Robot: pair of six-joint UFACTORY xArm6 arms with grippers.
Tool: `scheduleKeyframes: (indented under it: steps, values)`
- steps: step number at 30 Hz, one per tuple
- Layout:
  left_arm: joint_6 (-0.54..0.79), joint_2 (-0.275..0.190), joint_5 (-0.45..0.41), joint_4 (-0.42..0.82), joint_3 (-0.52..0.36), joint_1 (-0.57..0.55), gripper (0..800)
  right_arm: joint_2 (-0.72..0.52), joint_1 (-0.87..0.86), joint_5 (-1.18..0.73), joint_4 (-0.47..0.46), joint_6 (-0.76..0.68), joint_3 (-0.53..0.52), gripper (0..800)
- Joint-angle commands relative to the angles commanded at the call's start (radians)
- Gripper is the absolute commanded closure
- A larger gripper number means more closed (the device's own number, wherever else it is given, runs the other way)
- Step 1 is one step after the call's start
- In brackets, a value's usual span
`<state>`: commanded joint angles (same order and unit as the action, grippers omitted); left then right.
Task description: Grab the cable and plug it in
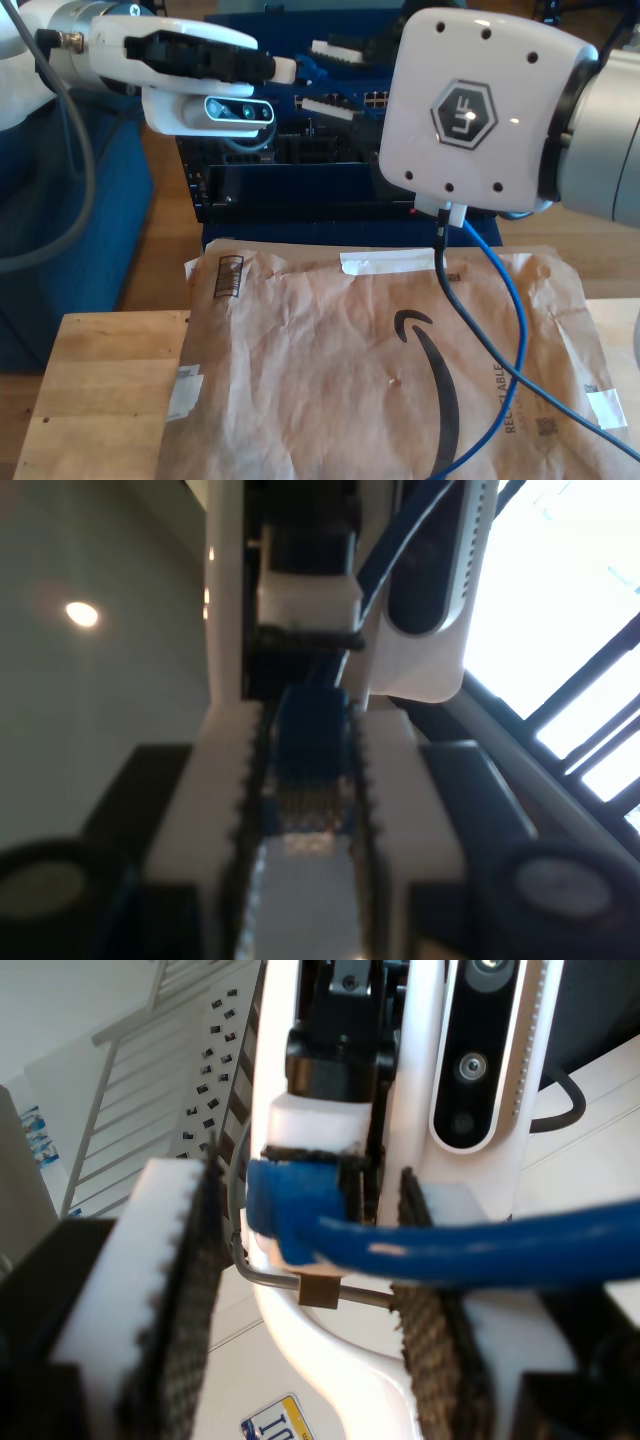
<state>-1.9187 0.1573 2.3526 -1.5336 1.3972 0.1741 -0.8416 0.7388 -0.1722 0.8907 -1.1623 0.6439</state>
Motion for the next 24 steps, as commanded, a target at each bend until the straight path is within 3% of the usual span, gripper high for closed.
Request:
scheduleKeyframes:
  steps: [11, 12, 14, 17, 19, 21, 24]
  values:
    - [0.000, 0.000, 0.003, 0.000, 0.000, -0.002, 740, 0.000, 0.000, 0.029, 0.018, -0.002, -0.003, 701]
    - [0.000, 0.000, 0.005, 0.000, 0.000, -0.002, 707, 0.000, 0.000, 0.048, 0.021, -0.003, -0.005, 731]
    - [0.003, -0.002, 0.005, 0.000, 0.000, -0.011, 452, 0.000, 0.002, 0.061, 0.029, -0.003, -0.006, 761]
    - [0.002, -0.003, 0.005, 0.002, 0.000, -0.021, 375, 0.000, 0.003, 0.063, 0.038, -0.003, -0.006, 782]
    - [0.000, -0.003, 0.003, 0.002, 0.000, -0.021, 289, 0.000, 0.003, 0.063, 0.040, -0.003, -0.006, 788]
    - [0.002, -0.005, -0.006, 0.003, 0.003, -0.021, 146, 0.002, 0.003, 0.063, 0.041, -0.003, -0.006, 793]
    - [0.003, -0.006, -0.014, 0.005, 0.008, -0.020, 48, 0.012, 0.003, 0.064, 0.041, -0.005, -0.006, 796]
